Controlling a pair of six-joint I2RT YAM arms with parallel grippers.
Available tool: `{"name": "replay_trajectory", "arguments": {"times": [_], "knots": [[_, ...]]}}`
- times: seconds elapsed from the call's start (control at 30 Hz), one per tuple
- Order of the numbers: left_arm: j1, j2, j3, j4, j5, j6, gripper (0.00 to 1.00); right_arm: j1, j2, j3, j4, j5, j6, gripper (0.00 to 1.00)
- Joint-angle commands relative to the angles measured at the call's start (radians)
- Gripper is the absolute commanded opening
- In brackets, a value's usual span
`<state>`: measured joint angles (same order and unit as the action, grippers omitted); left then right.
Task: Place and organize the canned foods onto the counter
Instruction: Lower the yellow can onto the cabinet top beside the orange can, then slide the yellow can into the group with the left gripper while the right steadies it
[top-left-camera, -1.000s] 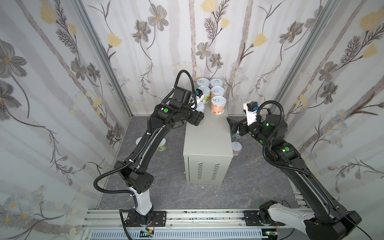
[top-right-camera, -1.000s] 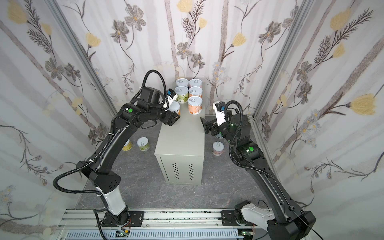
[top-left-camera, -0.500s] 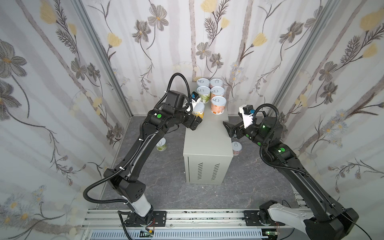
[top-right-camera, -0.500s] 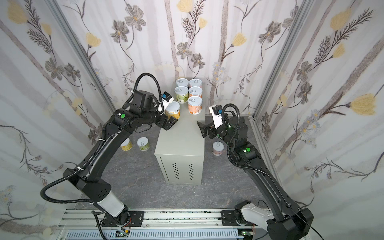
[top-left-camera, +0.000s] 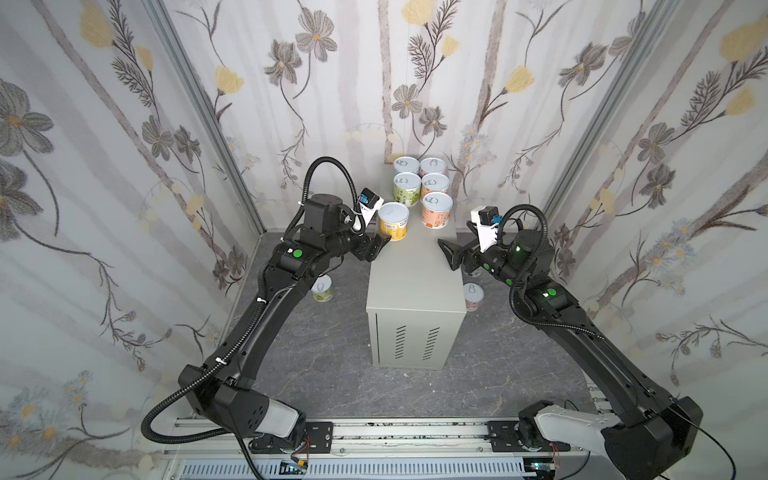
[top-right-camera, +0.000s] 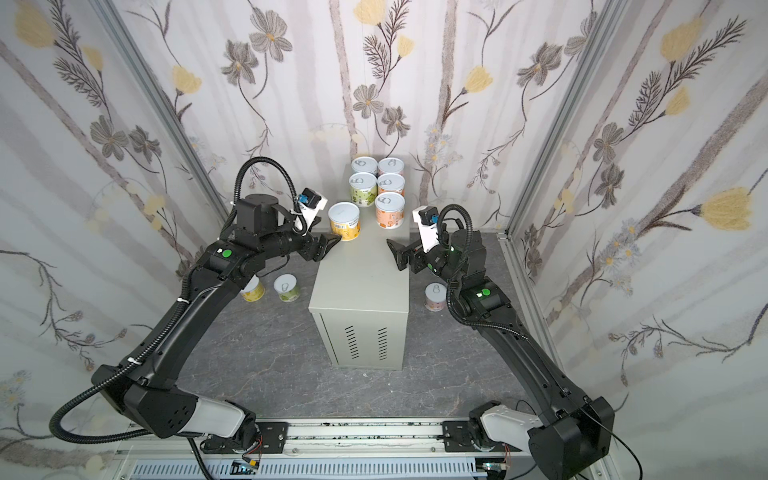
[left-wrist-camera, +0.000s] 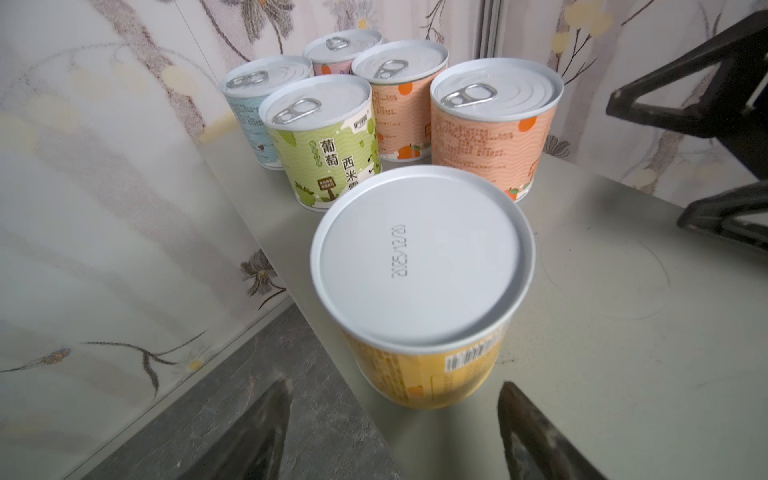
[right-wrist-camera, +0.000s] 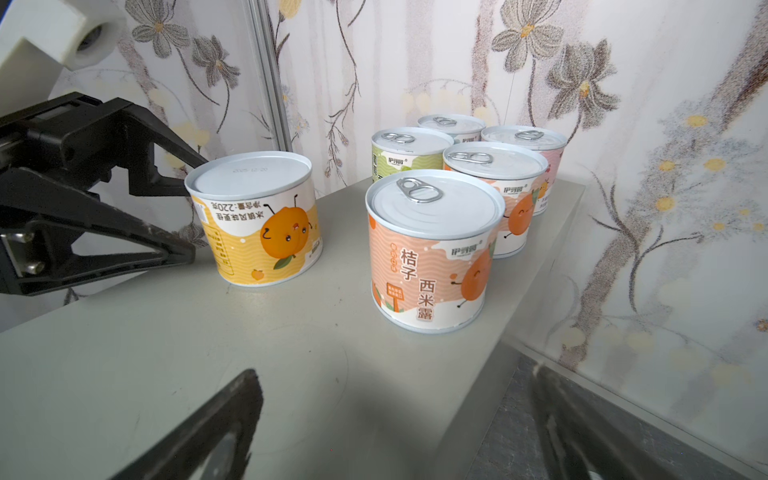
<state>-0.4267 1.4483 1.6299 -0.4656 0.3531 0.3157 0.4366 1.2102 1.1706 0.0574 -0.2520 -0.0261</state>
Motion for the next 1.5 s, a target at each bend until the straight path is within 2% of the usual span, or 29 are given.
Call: {"name": "replay_trajectory", "arguments": {"times": [0.0, 0.23, 0.6, 1.47], "knots": [[0.011, -0.003, -0.015, 0.124, 0.073, -0.012, 0.74, 0.002, 0.014, 0.017, 0.058, -0.003, 0.011, 0.99], [0.019, 0.024, -0.015, 0.167, 0.128, -0.031, 0.70, 0.002, 0.049, 0.045, 0.056, 0.017, 0.005, 0.99], [0.020, 0.068, 0.011, 0.195, 0.131, -0.046, 0.64, 0.002, 0.110, 0.092, 0.043, 0.053, 0.002, 0.97], [0.020, 0.192, 0.133, 0.170, 0.165, -0.053, 0.62, -0.007, 0.162, 0.108, 0.074, 0.037, -0.011, 0.95]]}}
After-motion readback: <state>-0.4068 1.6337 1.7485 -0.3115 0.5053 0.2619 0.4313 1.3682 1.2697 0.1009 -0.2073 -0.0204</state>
